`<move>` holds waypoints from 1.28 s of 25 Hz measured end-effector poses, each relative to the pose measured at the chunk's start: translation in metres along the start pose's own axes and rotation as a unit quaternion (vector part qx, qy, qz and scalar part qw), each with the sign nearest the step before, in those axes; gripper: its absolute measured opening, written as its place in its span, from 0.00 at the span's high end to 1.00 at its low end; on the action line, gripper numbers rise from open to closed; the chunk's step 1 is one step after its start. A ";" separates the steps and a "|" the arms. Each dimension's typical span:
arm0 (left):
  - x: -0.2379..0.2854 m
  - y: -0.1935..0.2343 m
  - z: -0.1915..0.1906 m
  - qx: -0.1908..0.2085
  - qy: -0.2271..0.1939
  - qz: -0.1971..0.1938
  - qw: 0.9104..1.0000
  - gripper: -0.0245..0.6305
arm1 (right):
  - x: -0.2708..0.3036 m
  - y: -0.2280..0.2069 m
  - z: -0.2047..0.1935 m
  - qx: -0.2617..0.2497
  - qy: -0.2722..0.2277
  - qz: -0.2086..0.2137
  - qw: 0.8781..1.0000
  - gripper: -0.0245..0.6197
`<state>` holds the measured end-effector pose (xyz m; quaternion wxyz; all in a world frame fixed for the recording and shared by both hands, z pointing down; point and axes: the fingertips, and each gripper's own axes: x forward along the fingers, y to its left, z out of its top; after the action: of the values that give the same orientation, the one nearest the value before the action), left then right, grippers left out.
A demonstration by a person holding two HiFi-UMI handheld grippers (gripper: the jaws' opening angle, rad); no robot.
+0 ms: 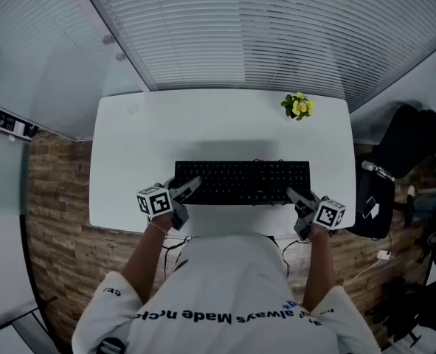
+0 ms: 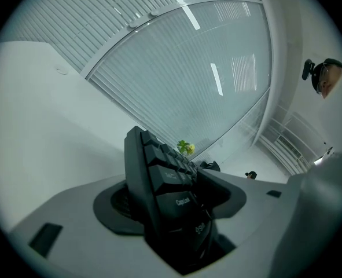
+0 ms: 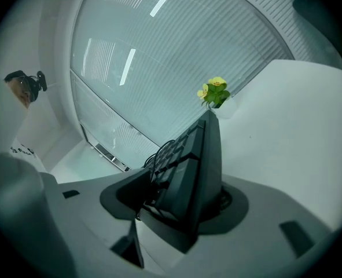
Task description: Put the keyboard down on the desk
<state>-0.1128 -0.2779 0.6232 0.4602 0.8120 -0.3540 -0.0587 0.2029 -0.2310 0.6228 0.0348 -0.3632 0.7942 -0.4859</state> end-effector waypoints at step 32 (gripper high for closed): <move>0.017 0.067 -0.055 0.002 0.042 0.131 0.990 0.43 | 0.009 -0.080 -0.045 0.035 0.019 -0.132 0.990 0.45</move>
<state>-0.1121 -0.2712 0.7108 0.4767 0.7614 -0.4378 0.0374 0.2215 -0.2236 0.7129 -0.0319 -0.4537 0.7224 -0.5208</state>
